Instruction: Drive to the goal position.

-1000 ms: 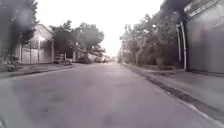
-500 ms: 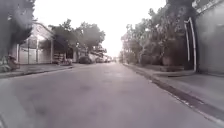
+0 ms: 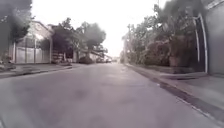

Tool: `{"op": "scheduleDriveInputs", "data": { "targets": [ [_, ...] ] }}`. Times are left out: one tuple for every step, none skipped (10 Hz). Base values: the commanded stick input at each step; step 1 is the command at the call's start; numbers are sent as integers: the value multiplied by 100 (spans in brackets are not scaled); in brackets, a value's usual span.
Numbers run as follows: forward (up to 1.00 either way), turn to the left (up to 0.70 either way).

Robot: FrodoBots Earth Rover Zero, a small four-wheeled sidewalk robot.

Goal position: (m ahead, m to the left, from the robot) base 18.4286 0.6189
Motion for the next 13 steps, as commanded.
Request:
{"op": "scheduleDriveInputs", "data": {
  "targets": [
    [100,0],
    [100,0],
    [100,0],
    [100,0],
    [100,0],
    [100,0],
    [100,0],
    [100,0],
    [100,0],
    [100,0],
    [100,0],
    [100,0],
    [100,0]
  ]
}}
